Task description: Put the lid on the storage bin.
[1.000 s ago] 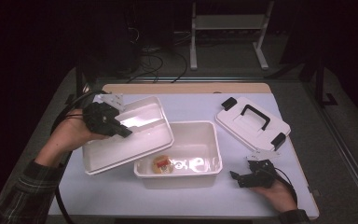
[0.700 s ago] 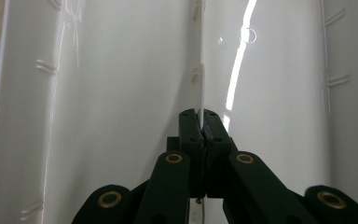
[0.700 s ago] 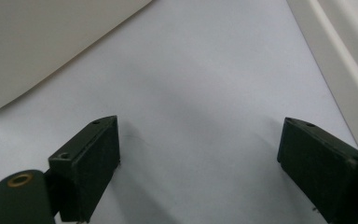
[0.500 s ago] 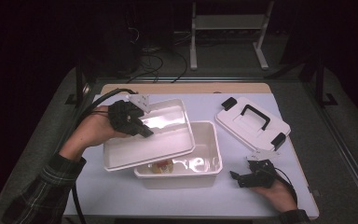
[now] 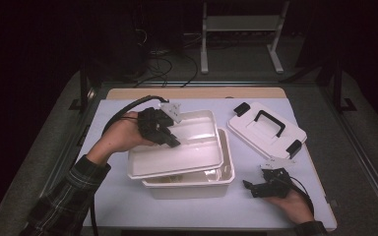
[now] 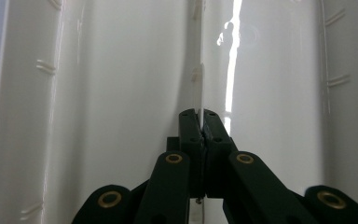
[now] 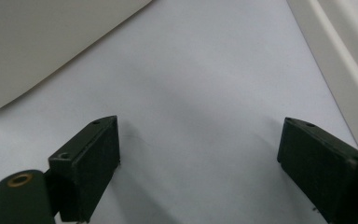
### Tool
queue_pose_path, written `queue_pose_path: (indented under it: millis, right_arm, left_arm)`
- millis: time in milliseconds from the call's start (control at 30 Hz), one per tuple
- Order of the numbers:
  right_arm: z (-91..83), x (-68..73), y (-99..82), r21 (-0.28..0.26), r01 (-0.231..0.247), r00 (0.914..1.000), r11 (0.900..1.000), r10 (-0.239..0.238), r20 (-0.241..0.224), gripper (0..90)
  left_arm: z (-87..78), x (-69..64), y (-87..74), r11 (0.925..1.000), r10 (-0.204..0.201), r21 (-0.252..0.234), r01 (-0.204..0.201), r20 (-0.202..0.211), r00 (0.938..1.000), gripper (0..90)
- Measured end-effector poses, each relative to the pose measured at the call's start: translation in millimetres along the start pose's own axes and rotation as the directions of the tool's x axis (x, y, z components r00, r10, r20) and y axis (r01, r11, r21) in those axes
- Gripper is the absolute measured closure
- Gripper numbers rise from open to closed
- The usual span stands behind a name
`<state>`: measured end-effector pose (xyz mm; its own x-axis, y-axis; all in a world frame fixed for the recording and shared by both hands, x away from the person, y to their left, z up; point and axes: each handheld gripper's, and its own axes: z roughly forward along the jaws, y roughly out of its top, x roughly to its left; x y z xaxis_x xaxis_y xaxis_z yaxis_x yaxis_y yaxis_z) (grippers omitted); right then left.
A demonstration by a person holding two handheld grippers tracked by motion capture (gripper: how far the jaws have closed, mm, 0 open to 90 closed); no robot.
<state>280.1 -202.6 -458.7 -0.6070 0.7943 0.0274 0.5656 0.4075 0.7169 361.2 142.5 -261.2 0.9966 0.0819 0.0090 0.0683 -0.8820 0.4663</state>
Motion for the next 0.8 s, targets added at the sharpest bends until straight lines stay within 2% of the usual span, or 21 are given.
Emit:
queue_pose_path:
  millis: [233, 433, 567, 800]
  right_arm:
    - [0.0, 0.1, 0.0, 0.001, -0.001, 1.0, 1.0, 0.001, 0.0, 12.2]
    - [-0.1, 0.2, 0.0, 0.0, -0.002, 1.0, 1.0, 0.002, -0.001, 12.2]
    - [-0.1, 0.2, 0.0, 0.0, -0.002, 1.0, 1.0, 0.002, -0.001, 12.2]
    - [-0.1, 0.2, 0.0, 0.001, -0.003, 1.0, 1.0, 0.003, -0.002, 12.2]
  left_arm:
    - [13.4, 0.9, 11.4, 0.9998, 0.021, -0.005, -0.021, 0.028, 0.9994, 88.9]
    - [26.5, 0.8, 16.5, 0.9997, 0.021, -0.011, -0.021, 0.044, 0.9988, 88.9]
    - [35.6, 1.4, 16.0, 0.9997, 0.022, 0.011, -0.022, 0.046, 0.9987, 88.9]
    - [46.9, 3.0, 9.6, 0.9998, 0.005, 0.017, -0.006, 0.066, 0.9978, 88.9]
